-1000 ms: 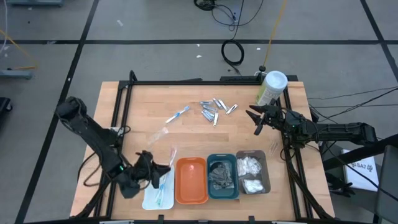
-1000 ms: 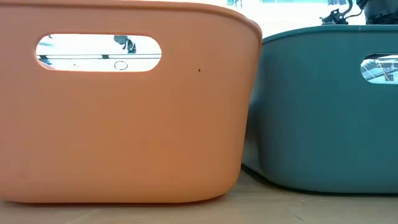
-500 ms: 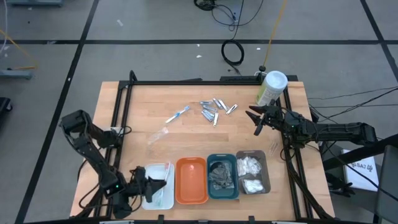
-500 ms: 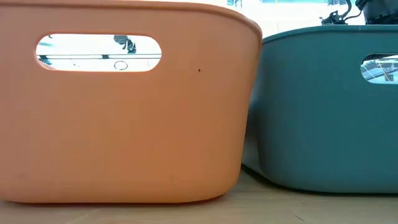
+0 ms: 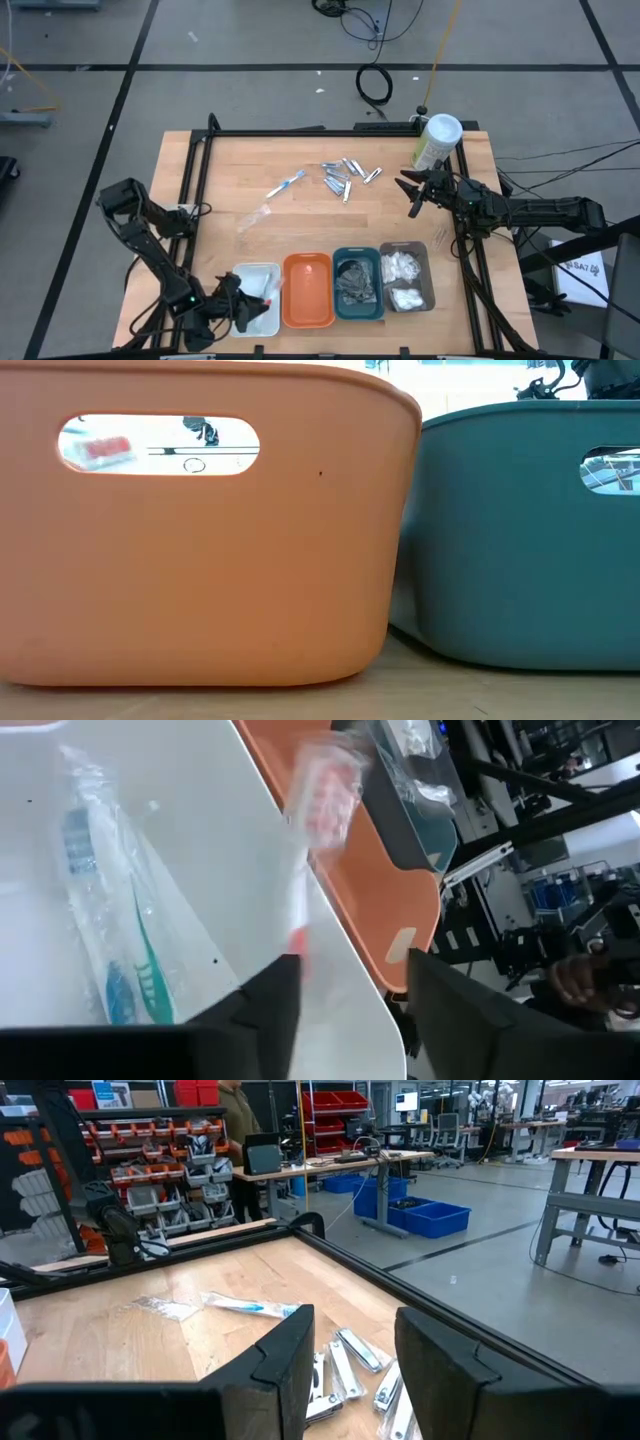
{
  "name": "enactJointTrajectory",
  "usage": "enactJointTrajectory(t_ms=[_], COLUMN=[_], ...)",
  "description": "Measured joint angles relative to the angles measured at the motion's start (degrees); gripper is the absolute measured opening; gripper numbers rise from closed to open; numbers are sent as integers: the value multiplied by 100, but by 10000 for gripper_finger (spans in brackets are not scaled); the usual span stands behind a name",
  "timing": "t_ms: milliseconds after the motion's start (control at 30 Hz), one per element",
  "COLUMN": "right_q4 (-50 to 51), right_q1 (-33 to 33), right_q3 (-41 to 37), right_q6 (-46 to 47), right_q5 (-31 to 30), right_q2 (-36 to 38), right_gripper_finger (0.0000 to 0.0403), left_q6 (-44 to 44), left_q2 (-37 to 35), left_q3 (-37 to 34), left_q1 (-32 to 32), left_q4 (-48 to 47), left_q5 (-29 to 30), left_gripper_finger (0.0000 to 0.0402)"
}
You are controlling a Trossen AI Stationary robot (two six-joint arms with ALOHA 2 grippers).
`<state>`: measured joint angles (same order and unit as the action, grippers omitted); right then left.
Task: Pick & Place Travel size toiletries
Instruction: Put the orange toothbrush into the white bin, then put the blue toothbrush into the white bin
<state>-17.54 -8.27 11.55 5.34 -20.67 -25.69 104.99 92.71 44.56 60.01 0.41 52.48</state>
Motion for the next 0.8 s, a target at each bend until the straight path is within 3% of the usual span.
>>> enactJointTrajectory(t_ms=[233, 400, 500, 633, 800], right_q4=[-12, -13, -16, -17, -17], right_q1=[0, 0, 1, 1, 2], right_q3=[0, 0, 1, 0, 0], right_q6=[1, 0, 0, 0, 2], right_q5=[4, 13, 13, 12, 11], right_q2=[0, 0, 0, 0, 0], right_gripper_finger=[130, 130, 130, 130, 130], left_q6=[-616, -1859, -2923, -4640, -6147], left_q2=[-298, -1118, -1765, -2650, -3368], left_q3=[0, 0, 0, 0, 0], left_q1=[52, -72, -412, -1188, -2714], left_q4=[-25, -29, -27, -18, -156], left_q5=[483, 1233, 1386, 912, -421], left_gripper_finger=[251, 268, 267, 269, 271])
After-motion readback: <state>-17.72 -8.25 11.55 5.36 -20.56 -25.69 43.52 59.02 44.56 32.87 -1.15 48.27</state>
